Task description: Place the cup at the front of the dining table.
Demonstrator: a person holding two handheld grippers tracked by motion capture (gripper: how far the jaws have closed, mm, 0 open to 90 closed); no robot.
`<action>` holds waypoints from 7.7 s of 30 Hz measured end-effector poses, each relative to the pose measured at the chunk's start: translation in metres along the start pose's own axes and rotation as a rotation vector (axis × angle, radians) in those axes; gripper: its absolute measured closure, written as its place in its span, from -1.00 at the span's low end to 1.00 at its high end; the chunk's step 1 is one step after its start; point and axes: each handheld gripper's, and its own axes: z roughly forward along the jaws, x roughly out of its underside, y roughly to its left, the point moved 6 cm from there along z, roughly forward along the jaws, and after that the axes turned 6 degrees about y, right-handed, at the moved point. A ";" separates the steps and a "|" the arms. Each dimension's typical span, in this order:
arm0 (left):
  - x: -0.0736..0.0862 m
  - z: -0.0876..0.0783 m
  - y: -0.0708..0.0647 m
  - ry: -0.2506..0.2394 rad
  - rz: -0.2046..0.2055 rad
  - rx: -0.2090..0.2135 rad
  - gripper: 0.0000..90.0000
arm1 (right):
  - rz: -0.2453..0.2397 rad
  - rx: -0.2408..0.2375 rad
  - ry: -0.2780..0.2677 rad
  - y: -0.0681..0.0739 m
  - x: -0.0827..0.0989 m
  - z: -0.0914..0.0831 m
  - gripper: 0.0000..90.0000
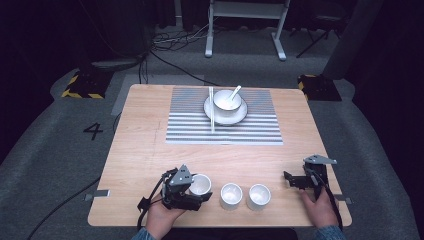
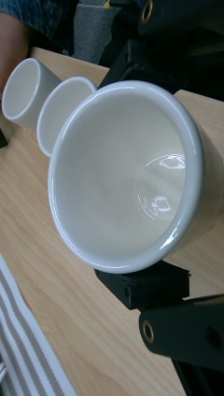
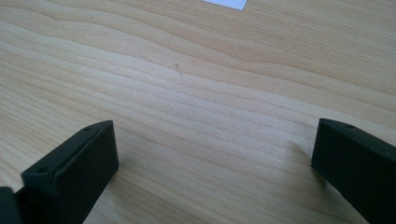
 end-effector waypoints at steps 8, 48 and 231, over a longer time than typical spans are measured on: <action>-0.016 -0.009 0.012 -0.019 -0.010 -0.014 -0.41 | 0.000 0.000 0.000 0.000 0.000 0.000 -0.99; -0.100 -0.013 0.116 -0.100 -0.025 -0.242 -0.41 | 0.000 0.000 0.000 0.000 0.000 0.000 -0.99; 0.062 -0.032 0.047 0.085 -0.007 -0.267 -0.48 | 0.007 0.002 -0.001 0.001 -0.001 0.001 -1.00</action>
